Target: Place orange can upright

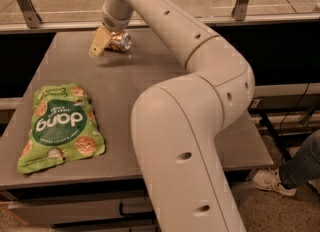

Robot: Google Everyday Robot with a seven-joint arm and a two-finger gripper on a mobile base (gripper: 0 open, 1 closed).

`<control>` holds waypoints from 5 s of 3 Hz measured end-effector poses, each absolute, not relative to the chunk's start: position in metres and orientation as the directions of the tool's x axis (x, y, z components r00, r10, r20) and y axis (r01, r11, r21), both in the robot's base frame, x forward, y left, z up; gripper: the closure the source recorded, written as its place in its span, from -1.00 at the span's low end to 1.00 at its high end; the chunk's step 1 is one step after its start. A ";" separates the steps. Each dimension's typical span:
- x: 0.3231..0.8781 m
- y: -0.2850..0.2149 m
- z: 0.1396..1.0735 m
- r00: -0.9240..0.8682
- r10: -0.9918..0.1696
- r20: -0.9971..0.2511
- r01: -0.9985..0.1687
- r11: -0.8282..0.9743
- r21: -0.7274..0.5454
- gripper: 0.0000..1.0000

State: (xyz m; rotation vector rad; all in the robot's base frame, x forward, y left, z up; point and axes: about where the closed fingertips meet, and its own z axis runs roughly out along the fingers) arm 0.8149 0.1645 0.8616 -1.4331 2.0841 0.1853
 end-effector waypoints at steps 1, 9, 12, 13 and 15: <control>0.820 0.174 0.851 -0.242 -0.822 -0.515 -0.893 0.396 -0.213 -0.65; 0.791 0.002 0.968 0.075 -0.378 -0.923 -0.875 0.418 -0.242 1.00; 0.746 -0.085 0.944 0.088 -0.400 -0.912 -0.898 0.365 -0.247 1.00; 0.721 -0.113 0.926 0.070 -0.315 -0.946 -0.901 0.388 -0.195 1.00; 0.691 -0.132 0.902 0.071 -0.140 -0.988 -0.927 0.358 -0.117 0.63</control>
Offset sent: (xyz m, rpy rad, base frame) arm 0.0177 0.0222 -0.0027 -0.0656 0.0057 0.0350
